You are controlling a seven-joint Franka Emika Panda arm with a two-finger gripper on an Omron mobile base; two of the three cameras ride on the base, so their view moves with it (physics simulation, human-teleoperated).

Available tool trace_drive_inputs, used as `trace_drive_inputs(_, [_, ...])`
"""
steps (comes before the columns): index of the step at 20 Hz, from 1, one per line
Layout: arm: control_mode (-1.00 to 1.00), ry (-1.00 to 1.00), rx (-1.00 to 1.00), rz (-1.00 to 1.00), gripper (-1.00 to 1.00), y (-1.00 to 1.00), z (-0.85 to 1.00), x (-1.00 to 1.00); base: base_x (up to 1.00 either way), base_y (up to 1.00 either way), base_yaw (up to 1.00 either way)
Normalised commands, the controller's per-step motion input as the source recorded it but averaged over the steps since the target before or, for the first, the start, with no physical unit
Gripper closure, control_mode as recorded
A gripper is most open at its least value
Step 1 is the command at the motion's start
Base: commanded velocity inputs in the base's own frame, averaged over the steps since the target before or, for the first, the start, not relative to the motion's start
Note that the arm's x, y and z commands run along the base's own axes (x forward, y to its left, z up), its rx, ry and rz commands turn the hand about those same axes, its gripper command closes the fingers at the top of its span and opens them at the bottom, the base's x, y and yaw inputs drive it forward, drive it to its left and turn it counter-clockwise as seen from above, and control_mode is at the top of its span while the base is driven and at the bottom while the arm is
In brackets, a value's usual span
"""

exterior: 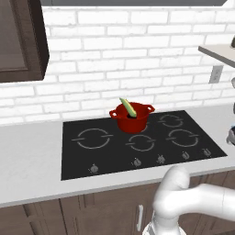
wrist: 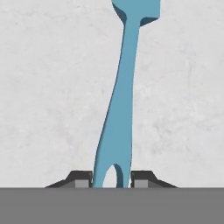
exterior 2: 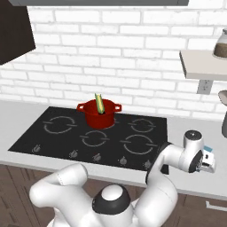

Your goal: Put the corn and avocado in the pot. Retrieve the spatula and lightly stir the vegetables in the pot.

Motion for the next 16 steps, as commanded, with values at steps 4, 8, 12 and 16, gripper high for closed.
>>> trace_drive_inputs(4, [-1.00,0.06,0.00,0.01,1.00,0.15,0.36,-0.29,0.00,0.00,0.00])
trace_drive_inputs(8, [-1.00,0.05,0.00,0.03,1.00,0.26,0.49,-0.34,0.00,0.00,0.00])
trace_drive_inputs(12, [-1.00,0.06,-0.07,0.06,1.00,0.41,0.71,-0.26,0.00,0.00,0.00])
trace_drive_inputs(16, [-1.00,0.02,-0.13,0.14,1.00,0.39,0.71,-0.20,0.00,0.00,0.00])
